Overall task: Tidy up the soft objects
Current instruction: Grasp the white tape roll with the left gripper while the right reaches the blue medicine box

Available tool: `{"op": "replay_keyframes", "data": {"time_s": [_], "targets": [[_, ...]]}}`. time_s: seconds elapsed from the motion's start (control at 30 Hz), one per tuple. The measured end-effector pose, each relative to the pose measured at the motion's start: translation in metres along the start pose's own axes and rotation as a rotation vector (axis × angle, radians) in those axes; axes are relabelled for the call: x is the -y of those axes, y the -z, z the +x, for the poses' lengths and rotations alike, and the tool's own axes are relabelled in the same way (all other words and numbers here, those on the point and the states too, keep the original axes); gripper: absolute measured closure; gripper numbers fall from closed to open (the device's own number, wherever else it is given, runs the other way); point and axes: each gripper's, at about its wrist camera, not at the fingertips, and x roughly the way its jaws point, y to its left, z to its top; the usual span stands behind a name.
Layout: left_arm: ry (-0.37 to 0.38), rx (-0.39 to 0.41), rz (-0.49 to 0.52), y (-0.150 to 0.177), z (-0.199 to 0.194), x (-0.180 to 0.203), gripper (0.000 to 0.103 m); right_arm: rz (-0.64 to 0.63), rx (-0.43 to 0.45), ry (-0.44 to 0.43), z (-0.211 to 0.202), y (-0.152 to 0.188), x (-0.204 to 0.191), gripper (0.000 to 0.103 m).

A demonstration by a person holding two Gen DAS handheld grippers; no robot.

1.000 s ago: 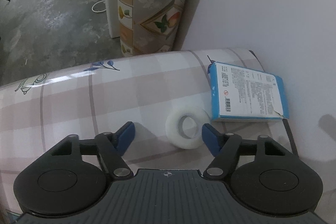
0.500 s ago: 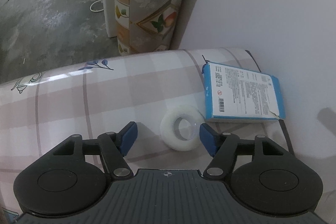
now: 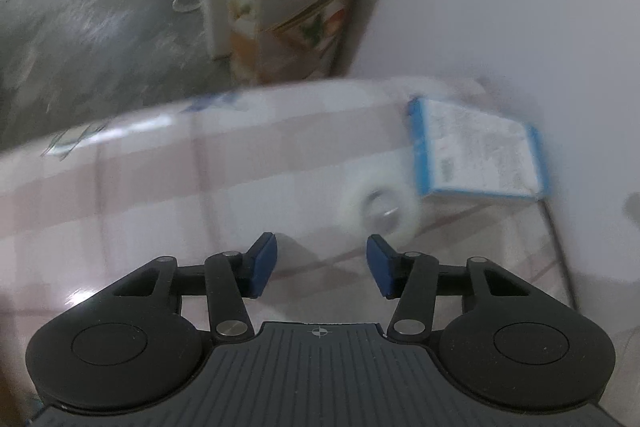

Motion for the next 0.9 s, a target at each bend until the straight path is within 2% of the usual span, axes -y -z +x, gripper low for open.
{"op": "replay_keyframes", "data": {"time_s": [0.1,0.13,0.17,0.23,0.33,0.43,0.53,0.67,0.77,0.83,0.9], "targets": [[-0.071,-0.015,0.031,0.005,-0.004,-0.015,0.060,-0.012,-0.001,0.005,-0.002,-0.003,-0.002,0.039],[-0.063,-0.014,0.033,0.006,-0.006,-0.020,0.059,-0.013,-0.002,0.003,-0.002,-0.004,-0.002,0.039],[-0.045,-0.016,0.038,0.007,-0.007,-0.025,0.058,-0.014,-0.002,0.001,-0.001,-0.006,-0.003,0.039],[-0.030,-0.016,-0.002,0.005,-0.010,-0.033,0.048,-0.017,-0.003,-0.002,0.002,-0.008,-0.006,0.039],[0.070,-0.009,-0.070,0.001,-0.015,-0.041,0.034,-0.034,-0.001,-0.002,0.004,-0.012,-0.012,0.039],[0.111,0.021,-0.064,-0.003,-0.020,-0.032,0.026,-0.052,0.005,-0.009,0.005,-0.013,-0.016,0.039],[0.116,0.054,-0.025,-0.007,-0.020,-0.014,0.024,-0.057,0.011,-0.015,0.006,-0.013,-0.017,0.039],[0.106,0.053,0.102,-0.008,-0.009,0.017,0.024,-0.046,0.007,-0.023,0.009,-0.011,-0.012,0.039],[0.054,0.074,0.186,-0.001,-0.002,0.032,0.026,-0.043,0.003,-0.023,0.009,-0.009,-0.007,0.039],[0.029,0.074,0.209,0.000,0.004,0.036,0.035,-0.033,0.002,-0.029,0.009,-0.008,-0.002,0.039],[0.014,0.057,0.207,-0.001,0.012,0.037,0.039,-0.019,0.002,-0.036,0.008,-0.007,0.002,0.039]]}}
